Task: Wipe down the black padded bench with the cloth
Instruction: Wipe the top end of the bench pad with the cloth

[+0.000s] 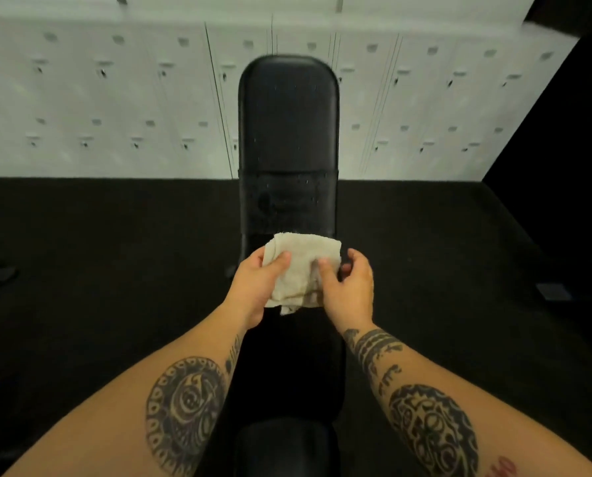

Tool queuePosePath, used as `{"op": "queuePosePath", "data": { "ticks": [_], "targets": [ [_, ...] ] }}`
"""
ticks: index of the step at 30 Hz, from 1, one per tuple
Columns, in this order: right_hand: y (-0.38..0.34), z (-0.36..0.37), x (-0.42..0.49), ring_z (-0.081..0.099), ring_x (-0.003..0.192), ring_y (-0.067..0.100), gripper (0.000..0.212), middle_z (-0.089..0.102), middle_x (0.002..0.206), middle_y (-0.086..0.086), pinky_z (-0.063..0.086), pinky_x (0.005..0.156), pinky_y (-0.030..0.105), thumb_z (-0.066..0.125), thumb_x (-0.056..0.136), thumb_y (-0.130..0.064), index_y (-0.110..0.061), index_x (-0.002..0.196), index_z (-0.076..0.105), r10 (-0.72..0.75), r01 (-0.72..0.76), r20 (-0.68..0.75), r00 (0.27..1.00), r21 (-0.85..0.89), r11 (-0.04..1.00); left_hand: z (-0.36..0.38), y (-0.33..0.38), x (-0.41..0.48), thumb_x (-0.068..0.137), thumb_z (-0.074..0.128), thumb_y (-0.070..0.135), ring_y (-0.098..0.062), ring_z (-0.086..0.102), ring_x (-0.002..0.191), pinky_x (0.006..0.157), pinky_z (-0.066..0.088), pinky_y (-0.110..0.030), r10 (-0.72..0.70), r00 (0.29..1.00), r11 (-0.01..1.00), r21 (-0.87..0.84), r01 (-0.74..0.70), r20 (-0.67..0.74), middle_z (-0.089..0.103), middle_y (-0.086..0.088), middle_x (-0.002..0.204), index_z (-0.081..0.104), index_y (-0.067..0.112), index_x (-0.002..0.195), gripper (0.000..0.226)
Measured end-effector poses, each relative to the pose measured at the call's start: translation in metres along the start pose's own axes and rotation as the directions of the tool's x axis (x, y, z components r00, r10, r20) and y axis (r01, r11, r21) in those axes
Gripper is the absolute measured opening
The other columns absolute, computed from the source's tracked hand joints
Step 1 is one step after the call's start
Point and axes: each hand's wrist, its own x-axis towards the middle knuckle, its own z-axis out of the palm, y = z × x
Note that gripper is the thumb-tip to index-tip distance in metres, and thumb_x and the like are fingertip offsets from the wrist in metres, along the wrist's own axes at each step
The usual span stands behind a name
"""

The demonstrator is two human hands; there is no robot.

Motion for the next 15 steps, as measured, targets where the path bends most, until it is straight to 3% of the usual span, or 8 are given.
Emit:
{"op": "queuePosePath", "data": {
  "ticks": [2,3,6,8,10,15],
  "targets": [
    [-0.026,-0.009,0.012,0.055,0.115,0.013,0.053,0.051,0.121,-0.008,0.047,0.099,0.036,0.055,0.094,-0.054,-0.022,0.136,0.05,0.023,-0.024,0.009,1.0,0.126,0.992,0.019,0.022,-0.001,0.098,0.068,0.021,-0.022,0.074,0.102,0.091,0.06,-0.044,0.082,0.997,0.993,0.086,-0.082,0.013,0.077,-0.003,0.11,0.068,0.021,0.121,0.023],
    [-0.04,-0.013,0.017,0.056,0.114,0.014,0.049,0.055,0.118,-0.007,0.047,0.099,0.036,0.05,0.097,-0.054,-0.022,0.133,0.053,0.074,-0.096,0.095,0.993,0.253,0.963,0.03,0.031,-0.001,0.098,0.068,0.021,-0.019,0.074,0.1,0.089,0.061,-0.04,0.126,0.992,0.982,0.141,-0.129,0.028,0.077,-0.002,0.109,0.069,0.022,0.119,0.022],
    [-0.076,-0.021,0.029,0.066,0.106,0.018,0.051,0.069,0.112,-0.001,0.053,0.096,0.041,0.045,0.097,-0.062,-0.022,0.124,0.063,0.186,-0.382,0.379,0.906,0.551,0.742,0.063,0.049,-0.003,0.1,0.063,0.019,-0.012,0.073,0.094,0.076,0.06,-0.026,0.197,0.976,0.95,0.23,-0.213,0.094,0.077,0.002,0.102,0.071,0.023,0.116,0.018],
    [-0.086,-0.021,0.043,0.07,0.102,0.022,0.052,0.071,0.112,0.007,0.057,0.089,0.043,0.05,0.095,-0.062,-0.021,0.121,0.064,0.218,-0.441,0.413,0.885,0.589,0.677,0.076,0.059,-0.002,0.103,0.059,0.021,-0.011,0.074,0.095,0.076,0.058,-0.024,0.202,0.97,0.94,0.252,-0.231,0.133,0.078,0.003,0.101,0.071,0.024,0.116,0.018],
    [-0.096,-0.02,0.053,0.07,0.101,0.025,0.052,0.069,0.115,0.009,0.057,0.086,0.044,0.051,0.095,-0.06,-0.019,0.126,0.06,0.245,-0.447,0.397,0.885,0.571,0.688,0.077,0.069,0.002,0.105,0.054,0.025,-0.012,0.073,0.103,0.088,0.057,-0.029,0.176,0.97,0.943,0.253,-0.215,0.168,0.078,0.005,0.106,0.071,0.027,0.119,0.022],
    [-0.124,0.005,0.082,0.063,0.107,0.029,0.056,0.064,0.119,0.011,0.05,0.1,0.052,0.044,0.099,-0.056,-0.017,0.139,0.05,0.295,-0.441,0.333,0.896,0.578,0.687,0.049,0.099,0.037,0.103,0.051,0.045,-0.015,0.069,0.109,0.096,0.052,-0.035,0.154,0.952,0.913,0.331,-0.24,0.266,0.076,0.004,0.11,0.074,0.029,0.119,0.032]
  ]
}}
